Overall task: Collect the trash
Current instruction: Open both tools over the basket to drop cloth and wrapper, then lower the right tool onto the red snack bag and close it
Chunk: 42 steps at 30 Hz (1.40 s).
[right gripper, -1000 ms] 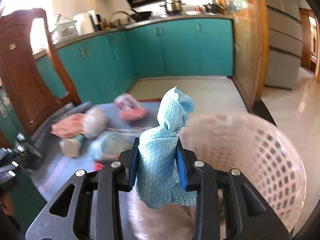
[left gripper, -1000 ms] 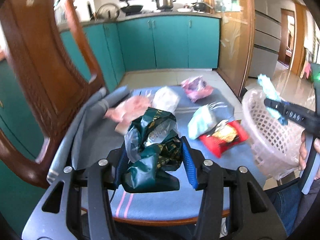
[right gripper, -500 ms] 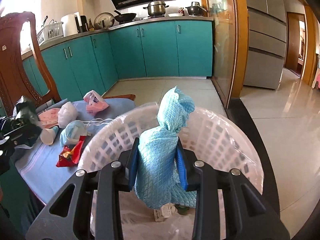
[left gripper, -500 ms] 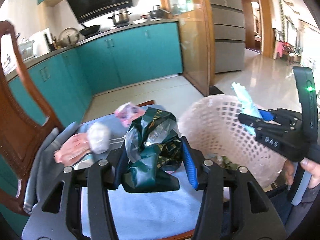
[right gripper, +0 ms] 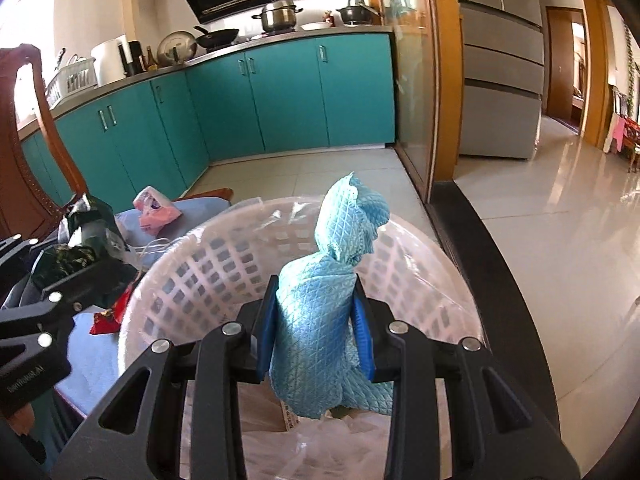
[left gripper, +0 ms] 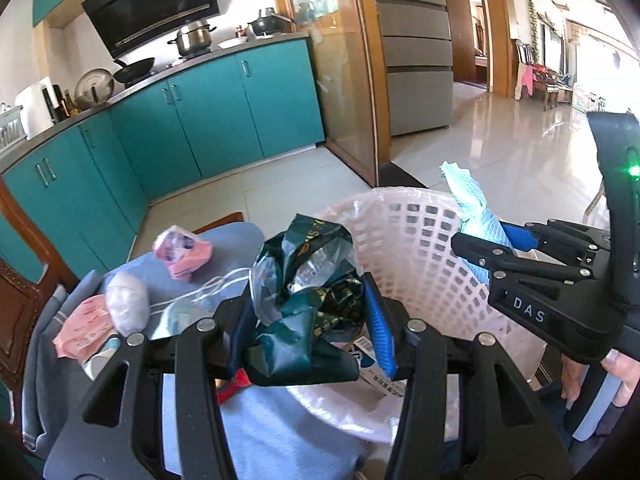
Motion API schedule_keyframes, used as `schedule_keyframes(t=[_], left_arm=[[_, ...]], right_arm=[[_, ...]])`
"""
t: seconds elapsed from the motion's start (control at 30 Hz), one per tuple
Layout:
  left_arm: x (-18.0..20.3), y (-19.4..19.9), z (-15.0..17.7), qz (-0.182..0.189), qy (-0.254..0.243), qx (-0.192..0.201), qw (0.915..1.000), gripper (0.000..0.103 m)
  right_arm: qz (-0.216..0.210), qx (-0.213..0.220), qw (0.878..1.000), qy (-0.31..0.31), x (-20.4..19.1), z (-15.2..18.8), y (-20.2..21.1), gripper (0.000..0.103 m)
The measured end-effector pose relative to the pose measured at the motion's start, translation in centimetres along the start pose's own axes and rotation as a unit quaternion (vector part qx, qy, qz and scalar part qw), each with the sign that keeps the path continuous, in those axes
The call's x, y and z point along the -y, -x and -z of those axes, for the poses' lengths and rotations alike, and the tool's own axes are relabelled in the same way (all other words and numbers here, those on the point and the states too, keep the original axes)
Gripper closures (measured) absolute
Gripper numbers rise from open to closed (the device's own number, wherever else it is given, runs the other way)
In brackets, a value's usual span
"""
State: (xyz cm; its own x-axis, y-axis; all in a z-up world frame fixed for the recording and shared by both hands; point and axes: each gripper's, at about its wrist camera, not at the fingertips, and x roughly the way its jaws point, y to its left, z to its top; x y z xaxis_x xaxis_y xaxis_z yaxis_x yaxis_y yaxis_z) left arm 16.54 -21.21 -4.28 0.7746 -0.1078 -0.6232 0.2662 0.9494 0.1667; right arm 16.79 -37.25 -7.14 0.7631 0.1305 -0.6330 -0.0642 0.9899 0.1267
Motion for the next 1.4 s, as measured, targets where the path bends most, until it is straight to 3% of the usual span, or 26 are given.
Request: schedule_keyframes(t=[0.33, 0.47, 0.6, 0.73, 0.8, 0.87, 1.0, 1.13, 1.2, 1.27, 1.33, 1.4], left_arm=[[1.8, -5.5, -0.2, 0.084, 0.023, -0.037, 0.9955, 0.051], [1.4, -6.3, 0.2, 0.100, 0.036, -0.047, 0.9932, 0.040], [0.0, -5.5, 0.1, 0.090, 0.059, -0.036, 0.9935, 0.027], [-3.1, -4.1, 0.1, 0.053, 0.090, -0.013, 0.9945, 0.018], [-5.1, -3.3, 0.7, 0.021, 0.104, -0.007, 0.9943, 0.017], [-7.8, -2.2, 1.9, -0.021, 0.122, -0.008, 0.9922, 0.016], [-13.7, -0.3, 5.3, -0.096, 0.159, -0.034, 0.9819, 0.016], [-18.3, 1.8, 8.8, -0.150, 0.184, -0.065, 0.9692, 0.016], [-19.8, 2.6, 10.0, -0.166, 0.191, -0.078, 0.9644, 0.016], [-21.1, 3.2, 11.2, -0.174, 0.203, -0.087, 0.9596, 0.016], [-21.7, 3.6, 11.8, -0.178, 0.211, -0.090, 0.9568, 0.016], [-22.3, 4.1, 12.2, -0.180, 0.215, -0.089, 0.9556, 0.016]], right_arm=[[0.012, -0.018, 0.999, -0.029, 1.5, 0.2, -0.7, 0.069], [0.008, -0.019, 0.999, -0.026, 1.4, 0.2, -0.8, 0.069], [0.000, -0.022, 1.000, -0.022, 1.1, 0.2, -1.0, 0.069], [-0.001, -0.026, 1.000, -0.018, 0.8, 0.1, -1.3, 0.064], [0.002, -0.021, 1.000, -0.020, 0.7, 0.0, -1.3, 0.044], [0.000, -0.009, 1.000, -0.027, 0.7, -0.2, -1.0, 0.031], [-0.021, 0.002, 0.999, -0.032, -0.1, -0.7, -0.7, 0.027], [-0.102, -0.004, 0.995, 0.014, -5.6, -2.0, -1.0, 0.022], [-0.165, -0.045, 0.983, 0.063, -11.1, -2.1, -2.2, 0.021], [-0.186, -0.089, 0.969, 0.139, -16.5, -1.5, -3.7, 0.020], [-0.151, -0.112, 0.957, 0.222, -21.0, -0.5, -5.4, 0.020], [-0.080, -0.136, 0.948, 0.277, -24.0, 0.7, -7.9, 0.020]])
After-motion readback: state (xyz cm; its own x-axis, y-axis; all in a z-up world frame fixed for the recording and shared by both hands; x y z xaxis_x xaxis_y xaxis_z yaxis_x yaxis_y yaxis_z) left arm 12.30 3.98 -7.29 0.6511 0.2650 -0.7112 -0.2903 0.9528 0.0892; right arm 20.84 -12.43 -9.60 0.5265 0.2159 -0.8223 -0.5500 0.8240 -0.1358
